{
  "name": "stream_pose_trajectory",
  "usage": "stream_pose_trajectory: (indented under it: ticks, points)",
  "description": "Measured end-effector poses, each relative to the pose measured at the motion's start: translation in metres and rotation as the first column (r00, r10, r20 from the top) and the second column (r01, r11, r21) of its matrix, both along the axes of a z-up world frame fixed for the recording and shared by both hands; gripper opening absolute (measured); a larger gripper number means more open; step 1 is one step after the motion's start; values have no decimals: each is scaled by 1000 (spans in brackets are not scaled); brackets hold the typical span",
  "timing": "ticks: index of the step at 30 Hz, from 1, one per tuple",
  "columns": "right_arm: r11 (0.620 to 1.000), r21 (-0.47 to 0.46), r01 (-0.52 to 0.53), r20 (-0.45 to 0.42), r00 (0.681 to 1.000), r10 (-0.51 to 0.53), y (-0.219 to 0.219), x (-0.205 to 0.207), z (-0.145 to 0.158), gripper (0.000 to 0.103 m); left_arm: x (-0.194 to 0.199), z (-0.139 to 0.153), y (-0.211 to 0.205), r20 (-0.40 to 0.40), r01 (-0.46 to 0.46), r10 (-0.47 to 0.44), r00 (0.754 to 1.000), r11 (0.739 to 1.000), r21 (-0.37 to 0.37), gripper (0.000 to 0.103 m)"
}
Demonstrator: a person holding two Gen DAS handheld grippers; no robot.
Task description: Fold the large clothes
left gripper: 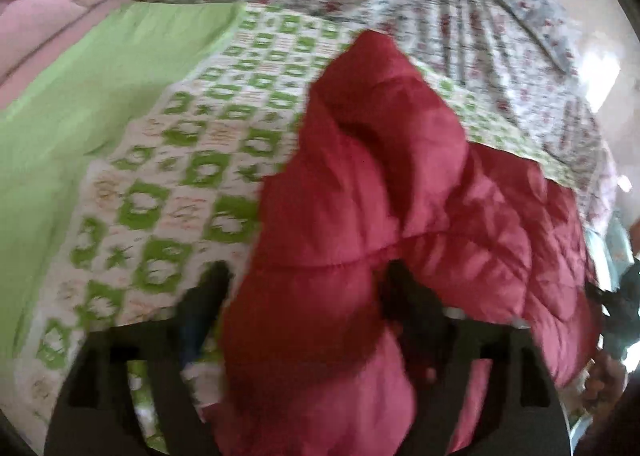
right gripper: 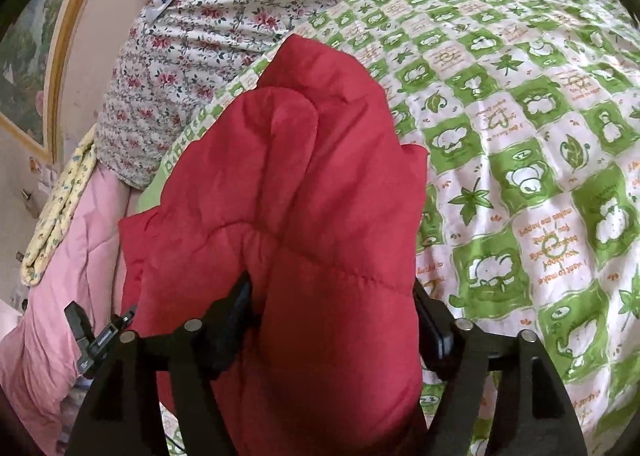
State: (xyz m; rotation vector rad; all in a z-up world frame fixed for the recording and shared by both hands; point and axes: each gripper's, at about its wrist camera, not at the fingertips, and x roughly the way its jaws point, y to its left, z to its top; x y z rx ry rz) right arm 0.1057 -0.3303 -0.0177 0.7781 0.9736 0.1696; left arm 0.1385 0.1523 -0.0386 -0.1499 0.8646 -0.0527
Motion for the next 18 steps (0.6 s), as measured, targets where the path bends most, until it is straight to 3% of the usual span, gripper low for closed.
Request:
stream_pose_trajectory:
  ticks: [4,7,9,15,18]
  points:
    - [999,-47,9,4,1000,-9,4,-2,7,77,-10,9,15,1,-49,49,999,997,-51,94]
    - [996,-75,42,19,999,-41,3,-5,16,77,-22,21,14,51,-84,83,995,996,13,94]
    - [994,-89,58,30,998,-56,1,-7,22,77,-28,29,15,73,-91,89,993,996,16,94]
    - [962,-230,149,114,985,-126,2,-24,58,77,-41,49,6,122,-37,37,992,999,-4,94]
    - [943,-295,156,171,979,-108,16,-30,79,78,-48,55,-12,139,24,-24,990,1000,-3,94]
